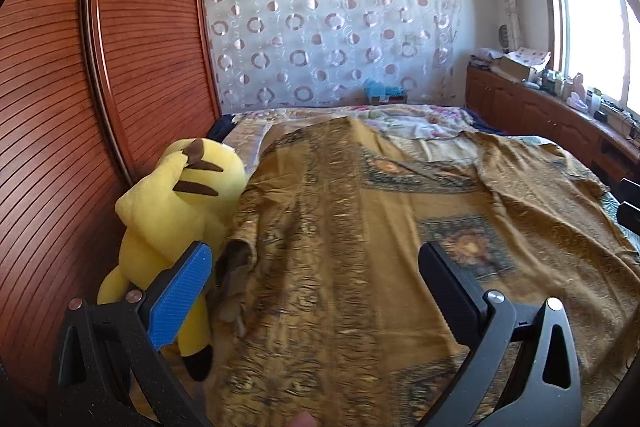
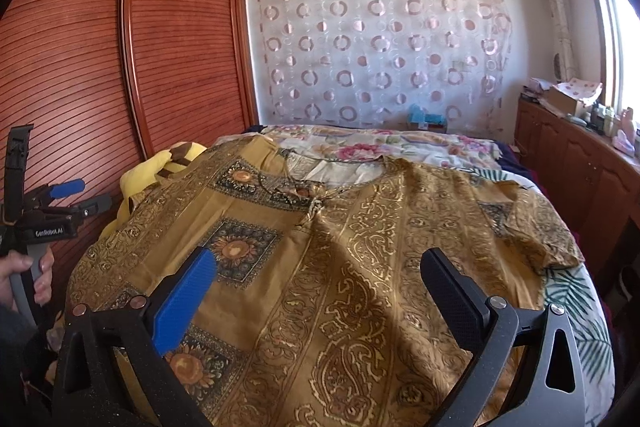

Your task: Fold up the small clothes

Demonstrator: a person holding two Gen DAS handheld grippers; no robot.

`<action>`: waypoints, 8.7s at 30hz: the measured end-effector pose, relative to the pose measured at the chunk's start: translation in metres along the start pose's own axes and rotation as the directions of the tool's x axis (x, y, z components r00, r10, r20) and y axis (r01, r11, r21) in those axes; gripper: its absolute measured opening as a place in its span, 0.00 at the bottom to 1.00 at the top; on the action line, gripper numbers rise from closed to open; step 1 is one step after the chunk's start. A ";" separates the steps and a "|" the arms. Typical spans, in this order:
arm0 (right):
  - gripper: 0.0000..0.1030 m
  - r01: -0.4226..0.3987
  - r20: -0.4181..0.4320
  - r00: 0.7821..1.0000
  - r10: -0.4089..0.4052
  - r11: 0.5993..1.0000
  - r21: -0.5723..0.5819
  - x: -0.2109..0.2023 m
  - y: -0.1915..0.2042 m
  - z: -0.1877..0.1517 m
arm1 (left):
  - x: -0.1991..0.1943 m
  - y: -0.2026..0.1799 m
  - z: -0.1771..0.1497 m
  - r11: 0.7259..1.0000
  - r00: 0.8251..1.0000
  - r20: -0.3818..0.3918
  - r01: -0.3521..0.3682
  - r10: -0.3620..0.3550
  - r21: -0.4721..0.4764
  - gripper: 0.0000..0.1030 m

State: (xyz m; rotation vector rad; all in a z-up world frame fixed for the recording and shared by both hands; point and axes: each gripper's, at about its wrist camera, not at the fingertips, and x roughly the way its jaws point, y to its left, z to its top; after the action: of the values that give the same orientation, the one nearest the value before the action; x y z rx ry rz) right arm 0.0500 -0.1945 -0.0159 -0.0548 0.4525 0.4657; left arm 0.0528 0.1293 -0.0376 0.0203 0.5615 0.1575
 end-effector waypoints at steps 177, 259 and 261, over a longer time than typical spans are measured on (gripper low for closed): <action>0.55 -0.334 -0.232 0.924 0.306 0.938 -0.094 0.213 0.022 0.162 | 0.096 -0.001 0.036 0.972 0.964 -0.126 0.232 -0.234 -0.034 0.80; 0.23 0.268 -0.394 0.902 -0.174 0.943 0.196 0.065 -0.222 0.034 | 0.177 -0.235 0.058 0.831 0.832 -0.402 0.500 -0.382 0.243 1.00; 0.13 0.306 -0.382 0.895 -0.232 0.940 0.147 0.062 -0.216 0.034 | 0.177 -0.235 0.058 0.832 0.832 -0.402 0.499 -0.382 0.243 1.00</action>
State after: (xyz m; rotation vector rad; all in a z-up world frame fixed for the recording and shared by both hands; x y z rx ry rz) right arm 0.2096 -0.3557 -0.0234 -0.0038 0.8403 0.1280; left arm 0.2652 -0.0746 -0.0964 0.2001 0.9195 -0.4115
